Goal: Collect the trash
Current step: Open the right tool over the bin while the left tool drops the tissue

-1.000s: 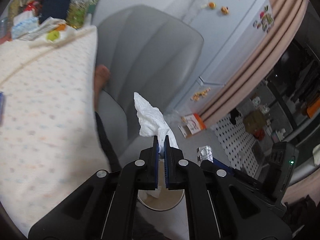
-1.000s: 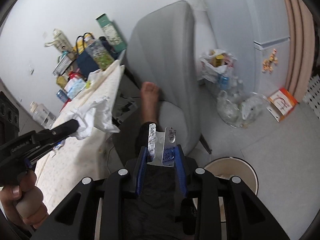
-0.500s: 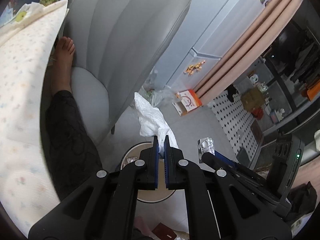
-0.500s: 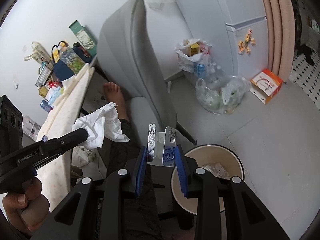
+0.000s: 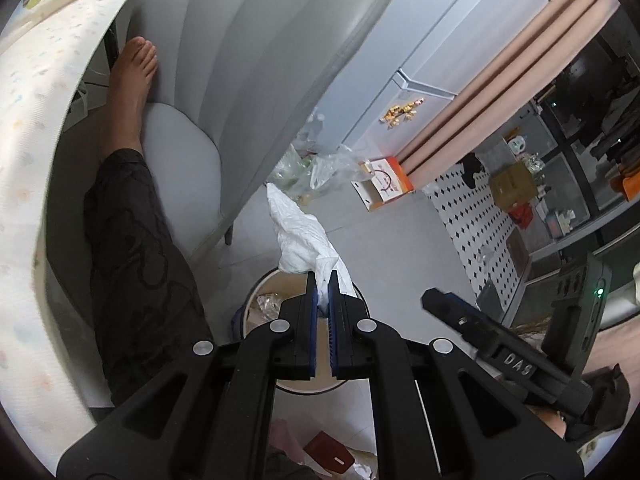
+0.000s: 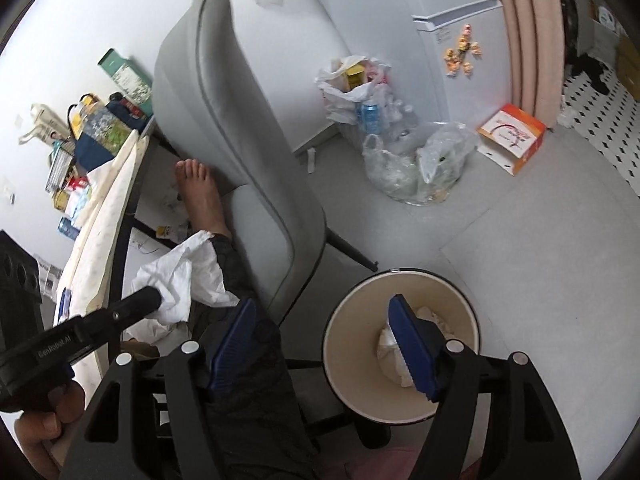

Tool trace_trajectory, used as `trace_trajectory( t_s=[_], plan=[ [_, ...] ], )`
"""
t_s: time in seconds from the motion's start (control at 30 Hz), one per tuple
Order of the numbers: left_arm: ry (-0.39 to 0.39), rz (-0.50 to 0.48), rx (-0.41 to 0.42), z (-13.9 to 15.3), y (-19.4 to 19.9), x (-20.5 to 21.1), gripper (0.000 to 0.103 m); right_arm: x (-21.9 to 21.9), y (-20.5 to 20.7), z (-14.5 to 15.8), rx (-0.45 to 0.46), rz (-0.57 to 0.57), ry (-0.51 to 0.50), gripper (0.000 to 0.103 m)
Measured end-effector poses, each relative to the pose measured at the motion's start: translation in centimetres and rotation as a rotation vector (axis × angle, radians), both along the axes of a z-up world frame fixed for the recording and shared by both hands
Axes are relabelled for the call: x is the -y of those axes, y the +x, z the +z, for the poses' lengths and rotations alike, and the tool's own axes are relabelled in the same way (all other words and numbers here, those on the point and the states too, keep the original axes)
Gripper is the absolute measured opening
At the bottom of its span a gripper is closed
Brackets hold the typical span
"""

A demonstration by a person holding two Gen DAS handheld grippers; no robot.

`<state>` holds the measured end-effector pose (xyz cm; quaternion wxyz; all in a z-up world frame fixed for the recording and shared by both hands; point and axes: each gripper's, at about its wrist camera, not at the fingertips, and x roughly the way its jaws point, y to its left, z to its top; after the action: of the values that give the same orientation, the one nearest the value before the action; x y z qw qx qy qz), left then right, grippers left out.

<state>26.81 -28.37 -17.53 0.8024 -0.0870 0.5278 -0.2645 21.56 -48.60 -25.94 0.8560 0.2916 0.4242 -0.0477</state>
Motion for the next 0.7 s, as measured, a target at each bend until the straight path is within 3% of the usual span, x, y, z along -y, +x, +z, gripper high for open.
trace_trajectory(
  t_s=[0.2,0.43,0.5,0.53,0.57,0.6,0.7],
  plan=[
    [0.005,-0.062,-0.045,-1.5,-1.0,2.2,0.005,2.3,-2.3,1.6,0.006,-0.06,-0.059,0.076],
    [0.011,-0.155,-0.096,-2.8,-2.1,5.3,0.005,4.7,-4.5,2.2,-0.007,-0.131,-0.083,0.076],
    [0.003,-0.178,-0.1,-2.8,-2.4,6.0,0.02,4.9,-4.9,2.4,-0.003,-0.138,-0.084,0.076],
    [-0.009,-0.175,-0.099,-2.8,-2.4,6.0,0.049,4.8,-4.9,2.5,-0.001,-0.137,-0.085,0.076],
    [-0.022,-0.157,-0.084,-2.5,-2.5,5.8,0.063,4.8,-4.9,2.6,0.0,-0.135,-0.086,0.076],
    [-0.032,-0.137,-0.064,-2.2,-2.5,5.4,0.071,4.7,-4.9,2.7,0.002,-0.132,-0.087,0.076],
    [-0.064,-0.108,-0.061,-1.5,-2.2,4.2,0.071,4.1,-4.8,3.0,0.007,-0.124,-0.09,0.076]
  ],
)
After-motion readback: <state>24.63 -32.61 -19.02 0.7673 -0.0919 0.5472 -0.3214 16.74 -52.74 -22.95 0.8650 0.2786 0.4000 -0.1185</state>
